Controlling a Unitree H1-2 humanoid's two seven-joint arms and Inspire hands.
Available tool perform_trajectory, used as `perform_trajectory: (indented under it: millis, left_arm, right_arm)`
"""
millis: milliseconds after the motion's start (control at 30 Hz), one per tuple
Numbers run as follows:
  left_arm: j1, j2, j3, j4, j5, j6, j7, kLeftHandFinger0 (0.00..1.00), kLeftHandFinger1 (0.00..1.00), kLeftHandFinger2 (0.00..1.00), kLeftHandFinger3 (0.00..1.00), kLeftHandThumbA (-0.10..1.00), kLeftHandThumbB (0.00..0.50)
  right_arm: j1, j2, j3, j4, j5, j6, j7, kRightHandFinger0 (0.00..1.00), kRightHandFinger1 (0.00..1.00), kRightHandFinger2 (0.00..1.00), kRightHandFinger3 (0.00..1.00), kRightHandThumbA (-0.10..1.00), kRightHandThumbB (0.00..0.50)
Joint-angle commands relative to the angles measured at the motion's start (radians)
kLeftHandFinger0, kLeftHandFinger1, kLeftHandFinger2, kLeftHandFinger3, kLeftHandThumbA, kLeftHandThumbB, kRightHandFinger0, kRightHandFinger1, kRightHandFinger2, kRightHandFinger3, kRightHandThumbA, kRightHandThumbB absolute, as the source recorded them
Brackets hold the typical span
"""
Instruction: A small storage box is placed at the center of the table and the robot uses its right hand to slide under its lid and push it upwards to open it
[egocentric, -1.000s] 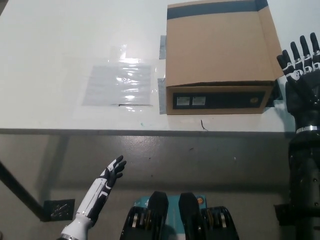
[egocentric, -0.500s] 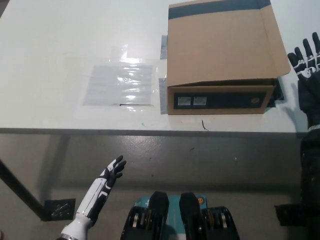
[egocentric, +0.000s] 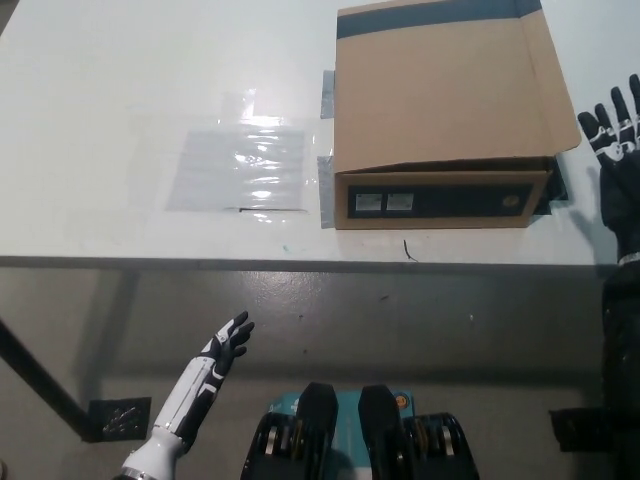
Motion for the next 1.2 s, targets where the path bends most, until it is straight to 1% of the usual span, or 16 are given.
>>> perform_trajectory:
  millis: [0, 167, 267, 467, 567, 700, 767, 933, 1067, 1167]
  left_arm:
    - [-0.020, 0.013, 0.003, -0.026, -0.013, -0.037, -0.015, 1.00, 1.00, 1.00, 1.00, 1.00, 0.500]
    - [-0.020, 0.014, 0.003, -0.026, -0.003, -0.037, -0.011, 1.00, 1.00, 1.00, 1.00, 1.00, 0.500]
    - [-0.018, 0.014, 0.002, -0.029, 0.007, -0.037, -0.004, 1.00, 1.00, 1.00, 1.00, 1.00, 0.500]
    - [-0.017, 0.015, 0.003, -0.035, 0.016, -0.037, -0.003, 1.00, 1.00, 1.00, 1.00, 1.00, 0.500]
    - [-0.017, 0.016, 0.002, -0.033, 0.013, -0.037, -0.008, 1.00, 1.00, 1.00, 1.00, 1.00, 0.500]
    - [-0.019, 0.016, 0.001, -0.030, 0.018, -0.037, -0.004, 1.00, 1.00, 1.00, 1.00, 1.00, 0.500]
    - [-0.020, 0.017, 0.001, -0.034, 0.018, -0.037, -0.007, 1.00, 1.00, 1.00, 1.00, 1.00, 0.500]
    - [-0.021, 0.018, 0.002, -0.033, 0.018, -0.037, -0.008, 1.00, 1.00, 1.00, 1.00, 1.00, 0.500]
    - [-0.023, 0.017, 0.002, -0.032, 0.022, -0.036, -0.007, 1.00, 1.00, 1.00, 1.00, 1.00, 0.500]
    - [-0.025, 0.016, 0.002, -0.030, 0.016, -0.037, -0.009, 1.00, 1.00, 1.00, 1.00, 1.00, 0.500]
  right_arm:
    - [-0.076, 0.018, -0.022, 0.018, 0.062, -0.015, 0.052, 1.00, 1.00, 1.00, 1.00, 1.00, 0.347]
    - [-0.097, 0.050, -0.072, 0.038, 0.160, 0.037, 0.067, 1.00, 1.00, 1.00, 1.00, 1.00, 0.341]
    - [-0.113, 0.064, -0.104, 0.040, 0.208, 0.068, 0.057, 1.00, 1.00, 1.00, 1.00, 1.00, 0.366]
    - [-0.126, 0.071, -0.122, 0.036, 0.218, 0.083, 0.052, 1.00, 1.00, 1.00, 1.00, 1.00, 0.394]
    - [-0.129, 0.072, -0.123, 0.033, 0.219, 0.088, 0.050, 1.00, 1.00, 1.00, 1.00, 1.00, 0.398]
    - [-0.128, 0.079, -0.120, 0.021, 0.223, 0.097, 0.043, 1.00, 1.00, 1.00, 1.00, 1.00, 0.388]
    - [-0.132, 0.084, -0.118, 0.021, 0.225, 0.098, 0.043, 1.00, 1.00, 1.00, 1.00, 1.00, 0.367]
    - [-0.143, 0.103, -0.118, 0.041, 0.215, 0.087, 0.032, 1.00, 1.00, 1.00, 1.00, 1.00, 0.345]
    - [-0.148, 0.115, -0.114, 0.047, 0.211, 0.089, 0.036, 1.00, 1.00, 1.00, 1.00, 1.00, 0.343]
    - [-0.151, 0.124, -0.106, 0.046, 0.205, 0.091, 0.038, 1.00, 1.00, 1.00, 1.00, 1.00, 0.362]
